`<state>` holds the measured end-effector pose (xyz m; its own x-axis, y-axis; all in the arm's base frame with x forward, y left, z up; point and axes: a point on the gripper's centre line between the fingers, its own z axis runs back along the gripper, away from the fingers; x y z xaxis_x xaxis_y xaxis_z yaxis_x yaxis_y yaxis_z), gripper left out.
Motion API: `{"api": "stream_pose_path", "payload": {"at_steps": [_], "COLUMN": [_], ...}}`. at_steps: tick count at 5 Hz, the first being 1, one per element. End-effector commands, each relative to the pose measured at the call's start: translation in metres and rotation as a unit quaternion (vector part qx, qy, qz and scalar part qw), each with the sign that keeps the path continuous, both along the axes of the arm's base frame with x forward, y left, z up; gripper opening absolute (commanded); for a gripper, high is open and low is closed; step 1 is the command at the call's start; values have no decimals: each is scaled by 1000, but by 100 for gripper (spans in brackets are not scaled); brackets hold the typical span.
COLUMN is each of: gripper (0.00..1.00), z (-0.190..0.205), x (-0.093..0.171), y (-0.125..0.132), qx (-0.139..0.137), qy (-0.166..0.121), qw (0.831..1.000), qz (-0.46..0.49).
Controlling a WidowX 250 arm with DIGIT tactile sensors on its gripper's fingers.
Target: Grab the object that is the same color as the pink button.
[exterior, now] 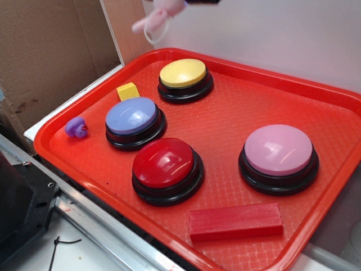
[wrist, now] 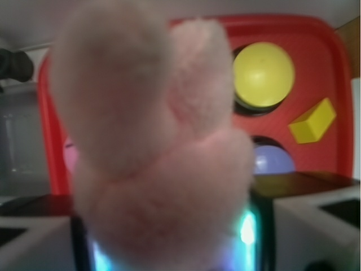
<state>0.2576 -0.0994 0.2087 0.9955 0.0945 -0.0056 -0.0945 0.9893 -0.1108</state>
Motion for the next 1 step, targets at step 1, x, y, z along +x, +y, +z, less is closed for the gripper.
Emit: {"api": "stream_pose_path", "payload": {"at_steps": [1], "gripper": [0], "z": [63], "x": [-11], "y": [-6], "qx": [43], "qy": [-50], "qw": [998], "qz": [1]}}
